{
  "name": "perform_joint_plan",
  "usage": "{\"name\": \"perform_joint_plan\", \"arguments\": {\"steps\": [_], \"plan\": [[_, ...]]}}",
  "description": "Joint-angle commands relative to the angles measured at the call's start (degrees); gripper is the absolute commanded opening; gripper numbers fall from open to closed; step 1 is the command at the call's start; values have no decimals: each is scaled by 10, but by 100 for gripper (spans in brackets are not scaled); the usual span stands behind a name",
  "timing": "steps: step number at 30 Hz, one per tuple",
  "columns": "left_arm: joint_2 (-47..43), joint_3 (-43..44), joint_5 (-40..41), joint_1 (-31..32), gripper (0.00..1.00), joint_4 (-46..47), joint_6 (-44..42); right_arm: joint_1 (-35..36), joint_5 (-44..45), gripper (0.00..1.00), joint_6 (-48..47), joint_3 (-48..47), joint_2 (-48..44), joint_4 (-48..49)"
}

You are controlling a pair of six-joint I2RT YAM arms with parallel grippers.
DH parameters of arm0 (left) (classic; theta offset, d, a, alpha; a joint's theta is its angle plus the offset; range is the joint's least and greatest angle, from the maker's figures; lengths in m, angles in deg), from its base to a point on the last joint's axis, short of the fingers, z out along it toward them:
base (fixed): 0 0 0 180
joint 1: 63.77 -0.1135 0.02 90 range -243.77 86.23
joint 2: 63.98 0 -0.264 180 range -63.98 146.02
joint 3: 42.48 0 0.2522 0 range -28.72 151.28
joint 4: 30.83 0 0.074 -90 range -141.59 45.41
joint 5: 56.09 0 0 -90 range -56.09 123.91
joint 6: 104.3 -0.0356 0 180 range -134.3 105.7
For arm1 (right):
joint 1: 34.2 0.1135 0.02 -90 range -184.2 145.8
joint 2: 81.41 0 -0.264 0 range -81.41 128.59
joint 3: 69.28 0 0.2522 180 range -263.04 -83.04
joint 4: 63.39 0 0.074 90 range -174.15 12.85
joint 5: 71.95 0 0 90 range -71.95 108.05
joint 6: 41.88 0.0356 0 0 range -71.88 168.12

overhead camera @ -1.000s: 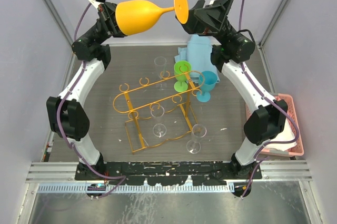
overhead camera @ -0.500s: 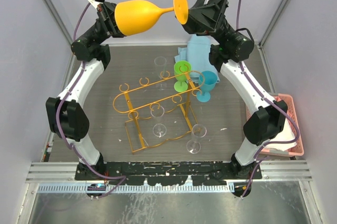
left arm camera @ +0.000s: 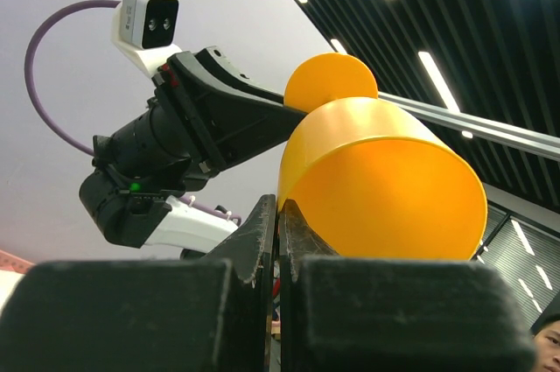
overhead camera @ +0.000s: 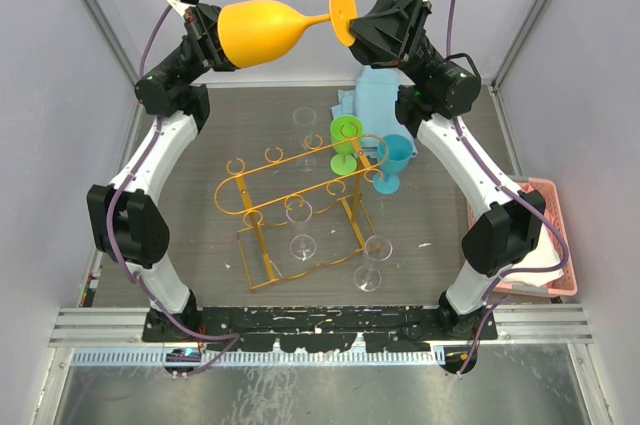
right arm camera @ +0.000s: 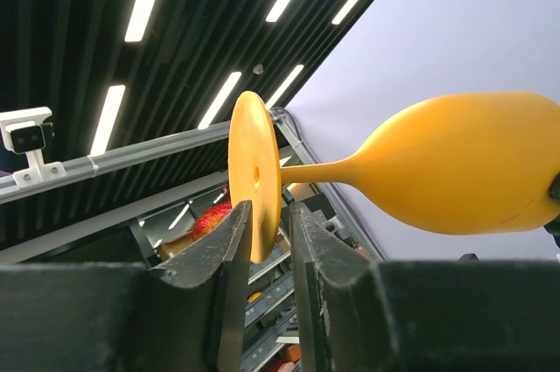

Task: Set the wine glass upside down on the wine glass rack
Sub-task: Turn the wine glass upside down at the wine rack.

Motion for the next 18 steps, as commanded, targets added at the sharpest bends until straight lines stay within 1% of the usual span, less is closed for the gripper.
{"name": "perform_joint_plan", "arguments": {"steps": [1,4,6,8,11,13,14,15,18], "plan": [[-30,11,6,2,0,24,11,4,14,29,30,-19,-28,10],[-29,12,7,2,0,24,11,4,16,20,31,-20,-28,10],[-29,11,9,2,0,24,11,3,16,19,29,-20,-28,10],[-28,12,9,2,0,25,11,4,18,13,30,-17,-28,10],[-28,9,11,1,0,24,11,4,21,8,29,-13,-29,11],[-28,7,12,1,0,24,11,4,23,2,27,-10,-32,10],[-27,6,13,1,0,24,11,4,23,1,26,-10,-31,10],[-28,6,12,2,2,24,11,4,23,1,25,-11,-31,10],[-27,4,10,2,16,24,10,3,25,1,22,-9,-32,10]]}}
